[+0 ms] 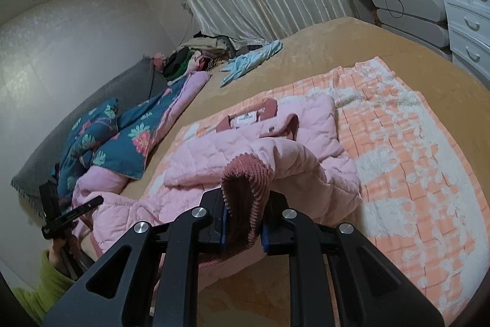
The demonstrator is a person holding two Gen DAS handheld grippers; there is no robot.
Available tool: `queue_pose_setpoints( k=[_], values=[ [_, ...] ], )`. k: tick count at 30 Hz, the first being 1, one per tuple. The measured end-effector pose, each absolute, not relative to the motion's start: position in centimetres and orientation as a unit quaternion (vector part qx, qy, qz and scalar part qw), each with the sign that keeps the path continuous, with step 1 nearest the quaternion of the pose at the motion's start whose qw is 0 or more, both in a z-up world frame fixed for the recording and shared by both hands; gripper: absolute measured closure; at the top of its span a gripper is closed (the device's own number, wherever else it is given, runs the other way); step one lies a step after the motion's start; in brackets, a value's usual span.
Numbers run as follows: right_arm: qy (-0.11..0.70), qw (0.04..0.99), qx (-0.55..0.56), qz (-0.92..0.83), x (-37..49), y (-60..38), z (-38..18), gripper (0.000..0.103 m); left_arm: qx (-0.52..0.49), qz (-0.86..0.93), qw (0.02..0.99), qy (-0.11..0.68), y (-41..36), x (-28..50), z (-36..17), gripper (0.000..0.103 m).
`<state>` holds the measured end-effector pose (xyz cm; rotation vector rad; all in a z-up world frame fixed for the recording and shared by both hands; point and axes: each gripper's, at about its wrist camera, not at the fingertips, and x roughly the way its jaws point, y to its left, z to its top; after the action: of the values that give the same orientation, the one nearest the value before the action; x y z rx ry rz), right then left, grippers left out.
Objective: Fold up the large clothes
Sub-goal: 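Lift the hem with both tools and fold it over toward the collar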
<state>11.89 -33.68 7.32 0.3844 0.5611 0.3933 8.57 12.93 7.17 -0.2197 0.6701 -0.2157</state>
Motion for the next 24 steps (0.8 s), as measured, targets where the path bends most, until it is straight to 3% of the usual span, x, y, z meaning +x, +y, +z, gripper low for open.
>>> queue_pose_setpoints(
  k=[24],
  values=[
    [0.257, 0.925, 0.226, 0.165, 18.5, -35.5, 9.3, 0.089, -0.111, -0.069, 0.948, 0.291, 14.0, 14.6, 9.8, 0.095]
  ],
)
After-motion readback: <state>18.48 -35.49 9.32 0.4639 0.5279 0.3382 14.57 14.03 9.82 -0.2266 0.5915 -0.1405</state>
